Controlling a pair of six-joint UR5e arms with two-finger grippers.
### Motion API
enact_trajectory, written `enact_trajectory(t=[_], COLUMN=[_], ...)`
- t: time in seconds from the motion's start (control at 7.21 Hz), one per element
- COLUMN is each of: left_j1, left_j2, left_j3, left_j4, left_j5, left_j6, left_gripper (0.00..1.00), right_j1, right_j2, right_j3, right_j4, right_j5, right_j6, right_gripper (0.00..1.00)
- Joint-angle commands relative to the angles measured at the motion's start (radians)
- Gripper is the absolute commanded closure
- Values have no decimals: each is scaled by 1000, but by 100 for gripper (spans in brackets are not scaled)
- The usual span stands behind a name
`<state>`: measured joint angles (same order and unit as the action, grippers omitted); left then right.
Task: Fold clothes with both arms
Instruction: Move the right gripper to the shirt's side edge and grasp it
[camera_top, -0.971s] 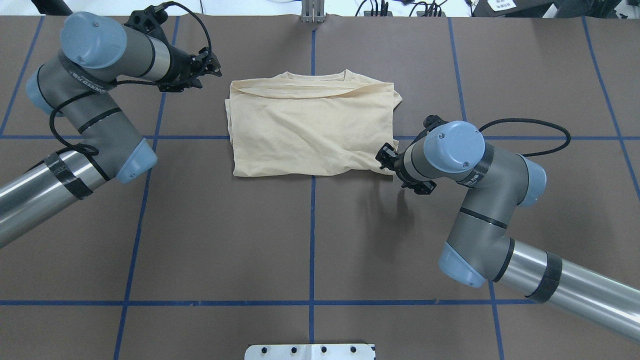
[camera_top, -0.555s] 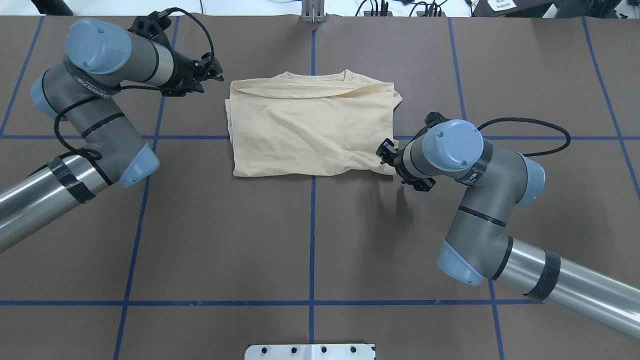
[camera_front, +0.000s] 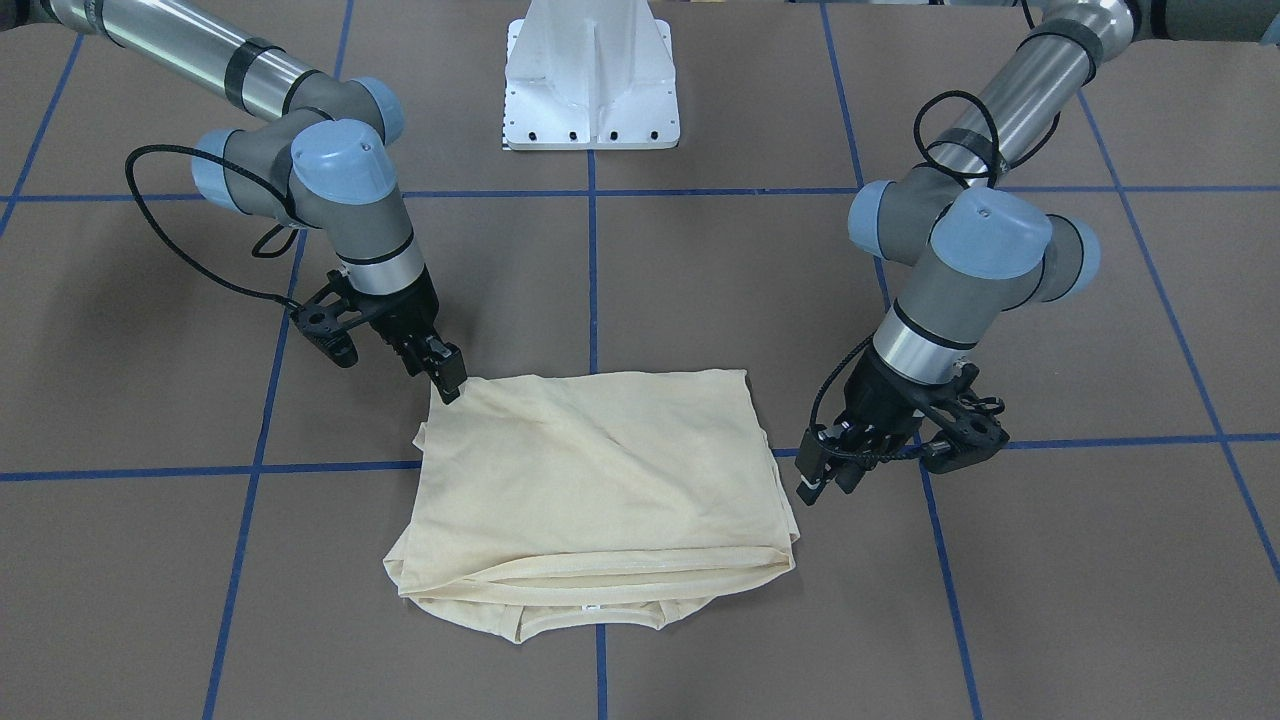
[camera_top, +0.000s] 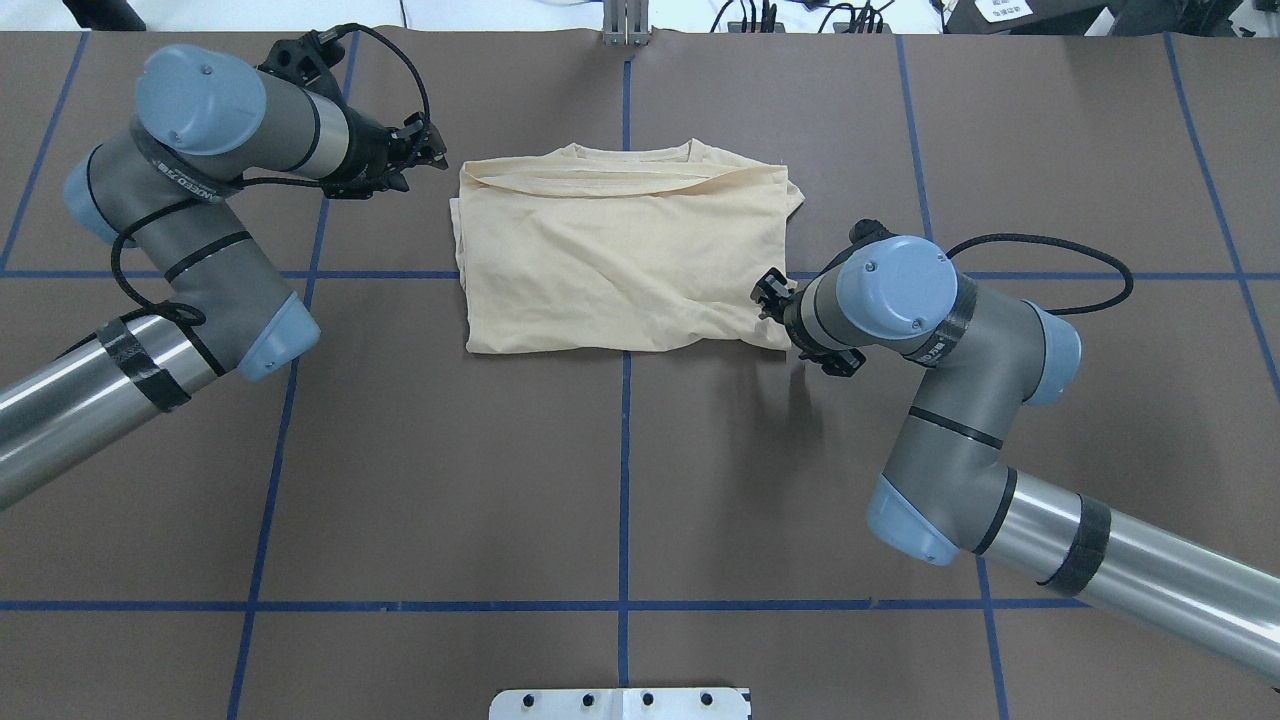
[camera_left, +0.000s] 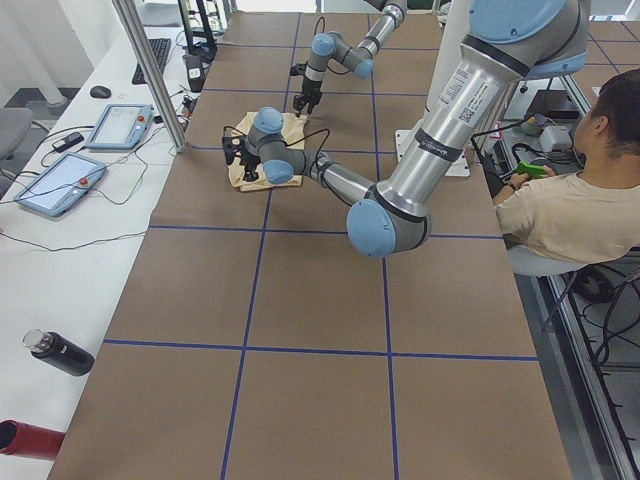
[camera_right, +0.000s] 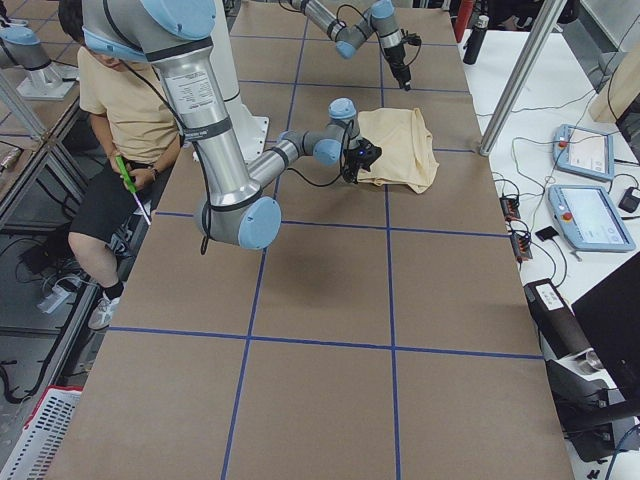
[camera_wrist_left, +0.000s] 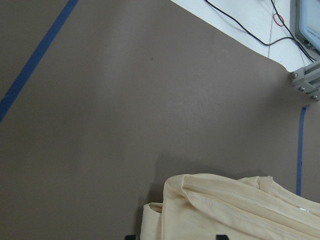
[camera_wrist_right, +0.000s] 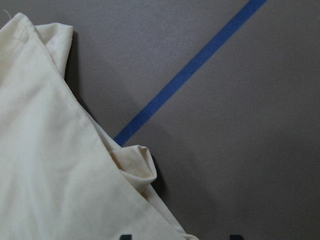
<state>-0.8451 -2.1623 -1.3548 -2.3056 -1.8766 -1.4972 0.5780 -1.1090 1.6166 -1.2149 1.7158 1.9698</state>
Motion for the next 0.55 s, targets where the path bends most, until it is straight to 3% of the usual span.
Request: enact_trajectory(t=[0.0, 0.28, 0.42], left_j1=[0, 1, 0], left_j2=[-1, -1, -1], left_j3=[0, 0, 0], left_j4=[0, 0, 0], left_j5=[-1, -1, -1], left_j6=[0, 0, -2], left_gripper=[39, 39, 39], right_j1=[-3, -4, -3], right_j2=[3, 3, 3], right_j3=[-7, -7, -4], right_j4=[0, 0, 2], right_j5=[1, 2, 5], right_j6=[3, 4, 3], right_gripper=[59, 100, 100])
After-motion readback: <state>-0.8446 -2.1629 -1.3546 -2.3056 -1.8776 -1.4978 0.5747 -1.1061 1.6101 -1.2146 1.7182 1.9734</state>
